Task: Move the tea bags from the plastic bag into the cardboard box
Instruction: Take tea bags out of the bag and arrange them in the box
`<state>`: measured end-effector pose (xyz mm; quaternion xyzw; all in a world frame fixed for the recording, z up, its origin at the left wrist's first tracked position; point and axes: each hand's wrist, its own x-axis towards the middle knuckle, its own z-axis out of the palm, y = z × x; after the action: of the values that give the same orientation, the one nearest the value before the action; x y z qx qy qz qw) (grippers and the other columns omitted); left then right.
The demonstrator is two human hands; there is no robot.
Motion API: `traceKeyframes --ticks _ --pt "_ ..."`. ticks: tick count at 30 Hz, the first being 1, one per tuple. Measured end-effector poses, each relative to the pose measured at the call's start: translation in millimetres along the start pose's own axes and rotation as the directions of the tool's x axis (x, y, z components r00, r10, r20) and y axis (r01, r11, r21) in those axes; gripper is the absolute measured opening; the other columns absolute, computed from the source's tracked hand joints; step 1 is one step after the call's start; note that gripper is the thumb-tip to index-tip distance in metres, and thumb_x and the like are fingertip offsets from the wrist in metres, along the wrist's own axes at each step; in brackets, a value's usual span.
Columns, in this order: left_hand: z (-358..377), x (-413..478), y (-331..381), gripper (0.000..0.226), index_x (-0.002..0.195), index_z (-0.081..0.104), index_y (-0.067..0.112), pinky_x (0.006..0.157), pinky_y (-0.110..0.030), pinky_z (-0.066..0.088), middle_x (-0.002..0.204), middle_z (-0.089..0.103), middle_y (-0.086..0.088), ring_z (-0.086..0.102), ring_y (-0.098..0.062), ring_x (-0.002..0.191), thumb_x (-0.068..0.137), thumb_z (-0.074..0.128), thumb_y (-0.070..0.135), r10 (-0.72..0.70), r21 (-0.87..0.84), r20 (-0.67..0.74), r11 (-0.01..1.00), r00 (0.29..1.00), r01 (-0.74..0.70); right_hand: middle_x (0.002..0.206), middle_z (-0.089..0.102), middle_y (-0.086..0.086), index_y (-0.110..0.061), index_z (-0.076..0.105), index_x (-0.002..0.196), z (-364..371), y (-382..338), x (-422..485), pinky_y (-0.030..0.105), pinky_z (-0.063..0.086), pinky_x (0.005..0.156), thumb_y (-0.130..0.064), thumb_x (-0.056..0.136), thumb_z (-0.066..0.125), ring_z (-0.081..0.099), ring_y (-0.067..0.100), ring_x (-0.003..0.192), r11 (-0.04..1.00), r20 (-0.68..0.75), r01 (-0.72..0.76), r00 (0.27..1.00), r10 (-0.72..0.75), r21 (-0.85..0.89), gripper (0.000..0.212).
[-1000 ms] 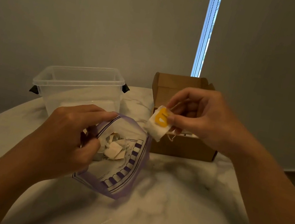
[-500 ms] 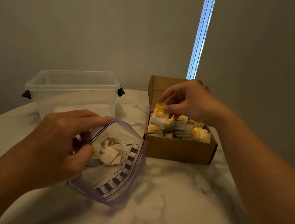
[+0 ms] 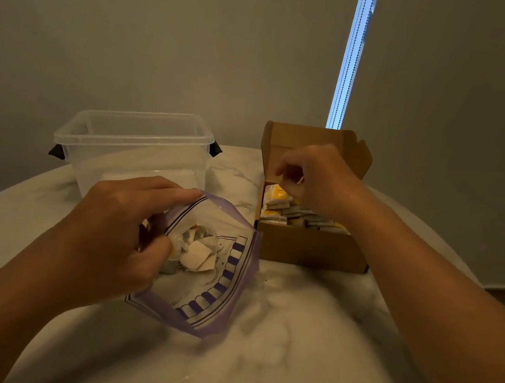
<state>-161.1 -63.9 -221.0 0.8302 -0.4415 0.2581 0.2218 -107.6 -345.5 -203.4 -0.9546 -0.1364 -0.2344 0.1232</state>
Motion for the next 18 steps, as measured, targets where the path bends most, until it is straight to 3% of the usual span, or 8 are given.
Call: traceKeyframes --ticks 3,6,13,18 --pt "-0.4 -1.4 0.2 0.050 0.124 0.065 0.011 0.052 -0.021 0.052 0.096 0.061 0.013 0.061 -0.010 0.069 0.077 0.052 0.017 -0.032 0.010 -0.003 0.999 0.999 0.032 0.095 0.070 -0.006 -0.018 0.073 0.103 -0.9 -25.5 -30.5 0.011 0.051 0.071 -0.014 0.087 0.071 0.061 0.003 0.078 0.990 -0.058 0.055 0.997 -0.048 0.128 0.017" --pt "-4.3 -1.0 0.6 0.054 0.125 0.064 0.011 0.058 -0.022 0.054 0.101 0.062 0.010 0.061 -0.009 0.070 0.072 0.056 0.010 -0.037 0.018 0.003 0.999 0.999 0.037 0.090 0.069 -0.009 -0.017 0.074 0.102 -3.6 -52.1 -54.5 0.005 0.047 0.067 -0.017 0.086 0.073 0.061 -0.001 0.074 0.961 -0.019 0.095 0.995 -0.093 0.259 0.016" --pt "-9.6 1.7 2.7 0.054 0.124 0.063 0.005 0.057 -0.028 0.060 0.102 0.068 -0.006 0.063 -0.016 0.067 0.071 0.058 0.007 -0.010 0.077 0.031 0.997 0.999 0.008 0.090 0.071 -0.007 -0.015 0.073 0.103 -16.2 -95.2 -80.2 0.007 0.051 0.072 -0.018 0.084 0.074 0.062 -0.003 0.074 0.895 -0.165 0.183 0.978 -0.125 0.406 0.019" --pt "-10.0 1.8 2.3 0.054 0.124 0.063 0.005 0.055 -0.021 0.056 0.101 0.067 -0.003 0.062 -0.014 0.066 0.070 0.058 0.006 0.003 0.086 0.034 0.996 0.999 -0.005 0.094 0.073 -0.003 -0.016 0.073 0.107 8.4 -123.3 -84.0 0.018 0.057 0.075 -0.018 0.086 0.072 0.066 0.004 0.081 0.884 0.034 0.045 0.997 -0.068 0.465 0.020"
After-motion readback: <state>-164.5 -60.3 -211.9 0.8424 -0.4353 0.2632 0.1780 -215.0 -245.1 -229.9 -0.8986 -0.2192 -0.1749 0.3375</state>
